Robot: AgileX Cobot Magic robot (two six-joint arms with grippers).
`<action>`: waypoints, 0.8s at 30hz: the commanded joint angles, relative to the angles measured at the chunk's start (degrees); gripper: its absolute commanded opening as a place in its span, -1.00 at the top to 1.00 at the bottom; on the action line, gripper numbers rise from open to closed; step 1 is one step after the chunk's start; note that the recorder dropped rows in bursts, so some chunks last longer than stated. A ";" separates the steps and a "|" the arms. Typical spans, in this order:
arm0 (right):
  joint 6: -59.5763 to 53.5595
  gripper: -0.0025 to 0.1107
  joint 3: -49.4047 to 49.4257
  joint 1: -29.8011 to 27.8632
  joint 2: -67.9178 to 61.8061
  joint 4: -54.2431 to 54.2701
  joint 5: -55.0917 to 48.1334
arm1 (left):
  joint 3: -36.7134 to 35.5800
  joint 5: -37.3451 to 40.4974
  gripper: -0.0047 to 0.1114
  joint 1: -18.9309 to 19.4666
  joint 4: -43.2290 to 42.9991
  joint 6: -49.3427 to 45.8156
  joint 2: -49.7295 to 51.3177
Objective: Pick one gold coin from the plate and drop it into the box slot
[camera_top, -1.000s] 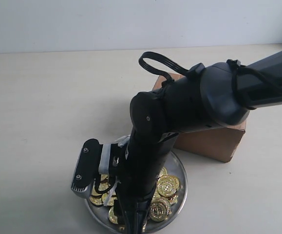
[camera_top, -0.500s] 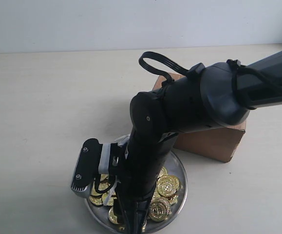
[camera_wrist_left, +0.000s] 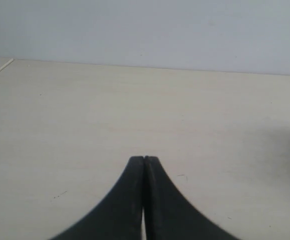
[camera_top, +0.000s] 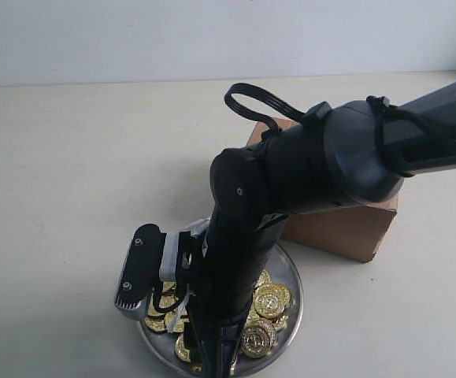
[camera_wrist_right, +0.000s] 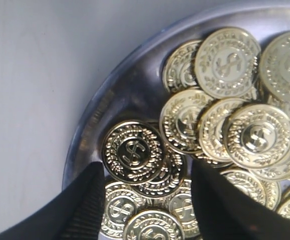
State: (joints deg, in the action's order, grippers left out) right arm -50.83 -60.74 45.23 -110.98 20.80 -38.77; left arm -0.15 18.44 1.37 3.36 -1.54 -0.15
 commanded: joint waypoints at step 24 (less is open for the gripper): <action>-0.14 0.07 -0.34 2.03 -1.15 -0.25 2.48 | 0.15 -0.30 0.92 -0.14 0.38 0.21 0.15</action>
State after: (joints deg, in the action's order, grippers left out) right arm -50.83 -60.74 47.09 -112.03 21.81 -36.48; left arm -0.15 18.44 1.37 3.36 -1.54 -0.15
